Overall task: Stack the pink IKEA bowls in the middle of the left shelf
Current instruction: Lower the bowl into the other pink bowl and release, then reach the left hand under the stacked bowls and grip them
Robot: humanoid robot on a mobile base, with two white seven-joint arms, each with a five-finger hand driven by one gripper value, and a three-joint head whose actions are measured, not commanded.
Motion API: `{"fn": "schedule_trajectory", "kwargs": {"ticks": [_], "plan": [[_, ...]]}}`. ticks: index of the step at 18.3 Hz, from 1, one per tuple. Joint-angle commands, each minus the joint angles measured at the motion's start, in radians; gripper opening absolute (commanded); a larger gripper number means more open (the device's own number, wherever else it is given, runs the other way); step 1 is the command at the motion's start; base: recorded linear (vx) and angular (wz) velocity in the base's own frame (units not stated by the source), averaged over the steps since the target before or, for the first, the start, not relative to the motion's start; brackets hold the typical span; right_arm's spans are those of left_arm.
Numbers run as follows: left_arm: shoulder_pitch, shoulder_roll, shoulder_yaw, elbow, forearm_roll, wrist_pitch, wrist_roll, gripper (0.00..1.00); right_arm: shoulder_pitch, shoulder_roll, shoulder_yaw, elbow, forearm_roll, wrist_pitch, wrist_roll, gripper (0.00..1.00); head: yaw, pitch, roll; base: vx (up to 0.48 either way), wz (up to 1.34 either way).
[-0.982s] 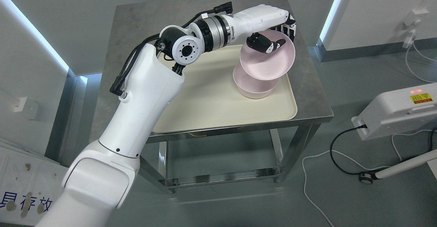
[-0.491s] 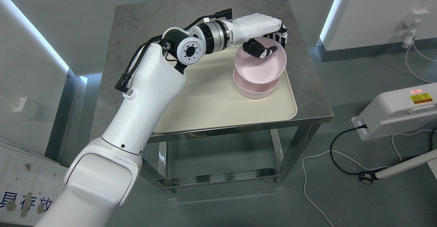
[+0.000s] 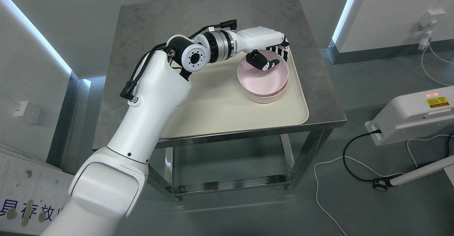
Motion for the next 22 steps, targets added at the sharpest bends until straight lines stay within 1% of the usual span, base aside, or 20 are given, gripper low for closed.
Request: {"fn": "schedule_trajectory", "kwargs": {"ticks": [1,3,4,5,6,7,10,11,12,14,15,17,19,22], "plan": [[0.013,0.013,0.088,0.011,-0.004,0.002,-0.001,0.57,0.000,-0.017,-0.005,-0.017,-0.002,0.001,-0.001,1.00,0.0000,0.000,0.000,0.000,0.00],[0.014,0.013,0.090,0.001,0.009,-0.003,0.028,0.68,0.000,-0.017,-0.005,-0.017,-0.002,0.001,-0.001,1.00,0.0000,0.000,0.000,0.000,0.00],[0.014,0.013,0.092,-0.027,0.031,-0.003,0.063,0.74,0.000,-0.017,-0.005,-0.017,-0.002,0.001,-0.001,1.00,0.0000,0.000,0.000,0.000,0.00],[0.014,0.013,0.093,-0.054,0.075,-0.003,0.097,0.75,0.000,-0.017,-0.005,-0.017,-0.002,0.001,-0.001,1.00,0.0000,0.000,0.000,0.000,0.00],[0.014,0.013,0.105,-0.082,0.156,-0.003,0.123,0.75,0.000,-0.017,-0.005,-0.017,-0.002,0.001,-0.001,1.00,0.0000,0.000,0.000,0.000,0.00],[0.014,0.013,0.137,-0.108,0.231,-0.003,0.131,0.75,0.000,-0.017,-0.005,-0.017,-0.002,0.001,-0.001,1.00,0.0000,0.000,0.000,0.000,0.00],[0.032,0.013,0.259,-0.198,0.335,-0.025,0.115,0.77,0.000,-0.017,-0.005,-0.017,-0.002,0.001,-0.001,1.00,0.0000,0.000,0.000,0.000,0.00],[0.055,0.013,0.276,-0.228,0.345,-0.056,0.105,0.79,0.000,-0.017,-0.005,-0.017,-0.002,0.001,-0.001,1.00,0.0000,0.000,0.000,0.000,0.00],[0.089,0.013,0.288,-0.272,0.347,-0.082,0.057,0.79,0.000,-0.017,-0.005,-0.017,-0.002,0.001,-0.001,1.00,0.0000,0.000,0.000,0.000,0.00],[0.192,0.013,0.302,-0.399,0.347,-0.102,-0.138,0.80,0.000,-0.017,-0.005,-0.017,-0.002,0.001,-0.001,1.00,0.0000,0.000,0.000,0.000,0.00],[0.232,0.013,0.302,-0.428,0.345,-0.104,-0.180,0.80,0.000,-0.017,-0.005,-0.017,-0.002,0.001,-0.001,1.00,0.0000,0.000,0.000,0.000,0.00],[0.290,0.017,0.303,-0.475,0.344,-0.108,-0.188,0.80,0.000,-0.017,-0.005,-0.017,-0.002,0.001,-0.001,1.00,0.0000,0.000,0.000,0.000,0.00],[0.304,0.051,0.300,-0.486,0.335,-0.107,-0.188,0.79,0.000,-0.017,-0.005,-0.017,-0.002,0.001,-0.001,1.00,0.0000,0.000,0.000,0.000,0.00],[0.315,0.094,0.299,-0.486,0.229,-0.104,-0.195,0.77,0.000,-0.017,-0.005,-0.017,-0.002,0.001,-0.001,1.00,0.0000,0.000,0.000,0.000,0.00]]}}
